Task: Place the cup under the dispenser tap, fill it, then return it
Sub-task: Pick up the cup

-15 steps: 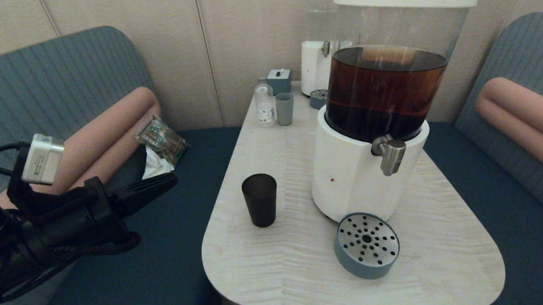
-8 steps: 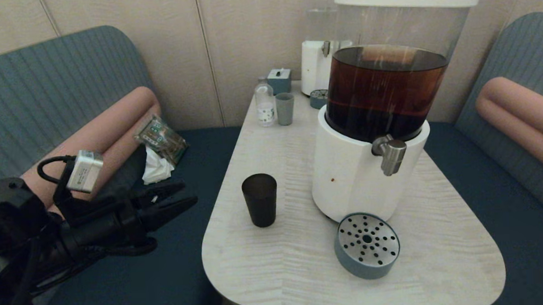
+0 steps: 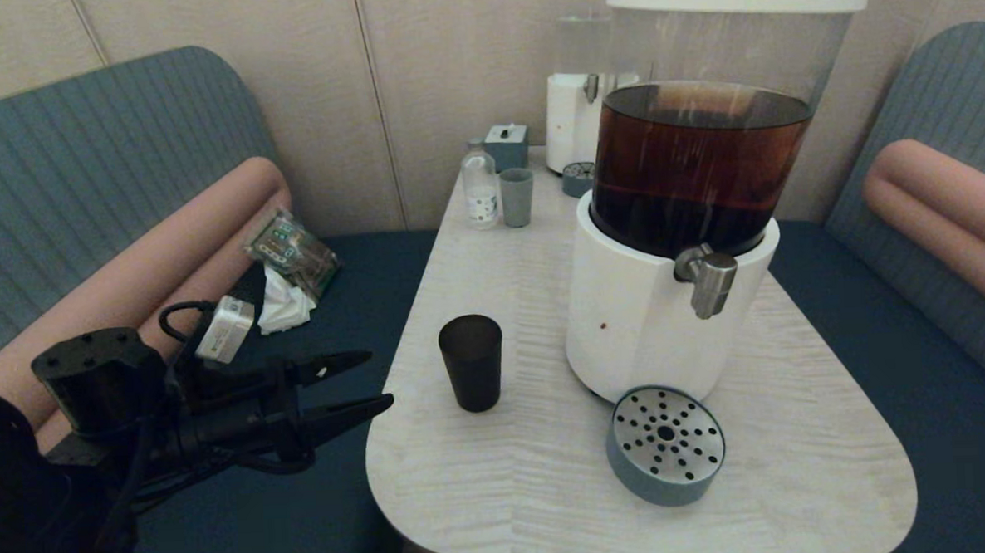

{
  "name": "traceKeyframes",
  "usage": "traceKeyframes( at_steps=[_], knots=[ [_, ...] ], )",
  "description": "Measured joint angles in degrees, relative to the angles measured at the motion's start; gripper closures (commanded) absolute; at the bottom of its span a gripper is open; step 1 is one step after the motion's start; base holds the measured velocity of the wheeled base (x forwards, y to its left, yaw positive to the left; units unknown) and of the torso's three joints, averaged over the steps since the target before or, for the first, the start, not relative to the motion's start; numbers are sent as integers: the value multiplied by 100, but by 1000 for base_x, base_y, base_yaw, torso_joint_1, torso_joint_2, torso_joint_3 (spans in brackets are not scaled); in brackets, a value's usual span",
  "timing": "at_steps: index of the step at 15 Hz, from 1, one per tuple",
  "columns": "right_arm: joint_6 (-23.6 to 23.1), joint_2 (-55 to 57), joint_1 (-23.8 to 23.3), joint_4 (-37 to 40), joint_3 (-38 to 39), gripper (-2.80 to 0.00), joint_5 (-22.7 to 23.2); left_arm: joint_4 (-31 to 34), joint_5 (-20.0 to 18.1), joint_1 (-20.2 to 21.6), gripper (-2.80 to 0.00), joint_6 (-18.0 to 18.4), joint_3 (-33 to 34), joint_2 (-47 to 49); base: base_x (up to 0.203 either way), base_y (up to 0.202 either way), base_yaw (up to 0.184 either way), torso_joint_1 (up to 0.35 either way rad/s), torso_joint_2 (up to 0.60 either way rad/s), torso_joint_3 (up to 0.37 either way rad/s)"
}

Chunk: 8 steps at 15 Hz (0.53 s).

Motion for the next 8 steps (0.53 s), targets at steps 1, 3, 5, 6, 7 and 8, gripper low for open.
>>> traceKeyframes(
  at_steps=[1, 3, 5, 6, 7, 8],
  knots=[
    [1, 0, 0, 0, 0, 0, 1, 14, 5, 6, -280, -5, -185, 180, 0, 0, 0, 0, 0, 0],
    [0, 0, 0, 1, 0, 0, 0, 24, 21, 16, -280, -24, -588, 557, 0, 0, 0, 0, 0, 0],
    [0, 0, 0, 1, 0, 0, -1, 33, 41, 20, -280, -32, -919, 925, 0, 0, 0, 0, 0, 0],
    [0, 0, 0, 1, 0, 0, 0, 22, 49, 20, -280, -19, -1044, 1102, 0, 0, 0, 0, 0, 0],
    [0, 0, 0, 1, 0, 0, -2, -3, 44, 20, -280, 14, -1143, 1263, 0, 0, 0, 0, 0, 0],
    [0, 0, 0, 1, 0, 0, 0, -10, 44, 20, -280, 60, -1224, 1384, 0, 0, 0, 0, 0, 0]
  ],
)
